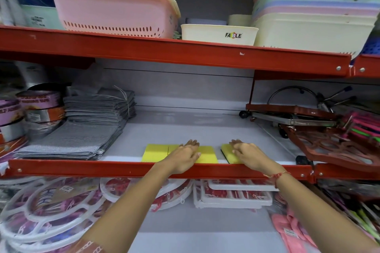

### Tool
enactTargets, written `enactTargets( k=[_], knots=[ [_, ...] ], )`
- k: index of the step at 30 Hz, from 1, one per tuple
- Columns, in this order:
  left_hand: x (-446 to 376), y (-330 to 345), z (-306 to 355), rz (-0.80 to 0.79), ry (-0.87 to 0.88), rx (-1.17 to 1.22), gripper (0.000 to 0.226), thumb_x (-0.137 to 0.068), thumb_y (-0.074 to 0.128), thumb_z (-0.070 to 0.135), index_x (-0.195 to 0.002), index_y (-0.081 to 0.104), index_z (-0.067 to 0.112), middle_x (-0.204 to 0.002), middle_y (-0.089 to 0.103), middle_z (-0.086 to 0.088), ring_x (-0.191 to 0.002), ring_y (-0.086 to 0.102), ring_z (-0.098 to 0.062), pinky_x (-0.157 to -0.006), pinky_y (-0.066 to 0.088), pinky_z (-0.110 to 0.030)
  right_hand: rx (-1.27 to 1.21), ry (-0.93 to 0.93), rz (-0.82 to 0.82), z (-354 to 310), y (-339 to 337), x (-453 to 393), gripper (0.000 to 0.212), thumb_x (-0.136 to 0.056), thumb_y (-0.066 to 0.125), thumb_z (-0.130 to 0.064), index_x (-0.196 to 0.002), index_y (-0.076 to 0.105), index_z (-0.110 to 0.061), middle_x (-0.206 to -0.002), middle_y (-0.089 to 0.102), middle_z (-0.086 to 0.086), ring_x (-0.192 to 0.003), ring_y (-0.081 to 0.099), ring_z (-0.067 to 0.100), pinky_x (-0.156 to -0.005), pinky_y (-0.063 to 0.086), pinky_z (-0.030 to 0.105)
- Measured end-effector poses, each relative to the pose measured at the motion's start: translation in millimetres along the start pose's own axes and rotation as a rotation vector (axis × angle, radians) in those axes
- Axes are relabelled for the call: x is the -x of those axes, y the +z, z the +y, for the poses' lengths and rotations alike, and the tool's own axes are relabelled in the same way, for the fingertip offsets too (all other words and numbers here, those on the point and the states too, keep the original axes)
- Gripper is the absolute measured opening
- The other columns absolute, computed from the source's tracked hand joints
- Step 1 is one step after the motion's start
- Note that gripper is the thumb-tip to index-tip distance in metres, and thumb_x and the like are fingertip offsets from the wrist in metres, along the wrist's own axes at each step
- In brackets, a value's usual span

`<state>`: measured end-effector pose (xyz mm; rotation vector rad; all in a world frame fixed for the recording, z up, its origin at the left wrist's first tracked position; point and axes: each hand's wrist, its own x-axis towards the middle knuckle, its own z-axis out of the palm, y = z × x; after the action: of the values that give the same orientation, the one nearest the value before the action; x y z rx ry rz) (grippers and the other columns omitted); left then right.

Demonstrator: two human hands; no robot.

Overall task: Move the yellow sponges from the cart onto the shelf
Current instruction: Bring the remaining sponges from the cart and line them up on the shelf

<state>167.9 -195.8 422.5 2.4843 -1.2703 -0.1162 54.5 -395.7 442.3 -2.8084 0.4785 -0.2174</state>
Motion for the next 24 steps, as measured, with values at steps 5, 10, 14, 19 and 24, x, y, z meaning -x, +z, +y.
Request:
enactTargets(
  k=[5, 10, 14, 19, 24],
  knots=[
    [-5, 12, -2, -0.012, -0.035, 0.025, 0.051, -0.101, 0.029, 0.029, -0.148, 0.027, 0.009, -0.160, 0.020, -0.006, -0.150, 0.010, -0.016, -0.123, 0.009, -0.036, 0.034, -0.016, 0.022, 7, 14, 2, 0.038, -0.097, 0.037, -0.017, -0.133, 0.049, -0.009, -0.144, 0.047, 0.012, -0.130, 0.045, 0.034, -0.110, 0.035, 0.036],
    [-5, 11, -2, -0.009, -0.039, 0.035, 0.050, -0.101, 0.031, 0.027, -0.148, 0.030, 0.009, -0.160, 0.021, -0.006, -0.150, 0.012, -0.016, -0.122, 0.009, -0.034, 0.041, -0.046, 0.024, -5, 20, 1, 0.039, -0.097, 0.039, -0.017, -0.133, 0.049, -0.010, -0.142, 0.050, 0.012, -0.130, 0.046, 0.033, -0.110, 0.036, 0.036],
    [-4, 12, -2, 0.005, -0.042, 0.030, 0.048, -0.101, 0.032, 0.025, -0.146, 0.032, 0.009, -0.159, 0.023, -0.006, -0.150, 0.014, -0.016, -0.122, 0.011, -0.033, 0.038, -0.057, 0.022, -11, 25, 2, 0.040, -0.097, 0.039, -0.018, -0.135, 0.047, -0.010, -0.146, 0.046, 0.010, -0.131, 0.044, 0.032, -0.110, 0.035, 0.035],
    [-5, 12, 0, 0.006, -0.054, 0.033, 0.048, -0.101, 0.032, 0.026, -0.146, 0.032, 0.010, -0.159, 0.023, -0.005, -0.149, 0.014, -0.015, -0.123, 0.011, -0.034, 0.022, -0.068, 0.026, -18, 27, 1, 0.039, -0.097, 0.039, -0.017, -0.133, 0.049, -0.010, -0.145, 0.046, 0.010, -0.132, 0.044, 0.030, -0.111, 0.035, 0.034],
    [2, 9, 7, 0.007, -0.071, 0.004, 0.048, -0.101, 0.029, 0.025, -0.147, 0.031, 0.010, -0.160, 0.022, -0.006, -0.149, 0.014, -0.016, -0.122, 0.010, -0.032, 0.018, -0.053, 0.050, -25, 31, 4, 0.039, -0.097, 0.038, -0.016, -0.133, 0.049, -0.008, -0.143, 0.049, 0.012, -0.129, 0.047, 0.033, -0.109, 0.037, 0.037]
  ],
)
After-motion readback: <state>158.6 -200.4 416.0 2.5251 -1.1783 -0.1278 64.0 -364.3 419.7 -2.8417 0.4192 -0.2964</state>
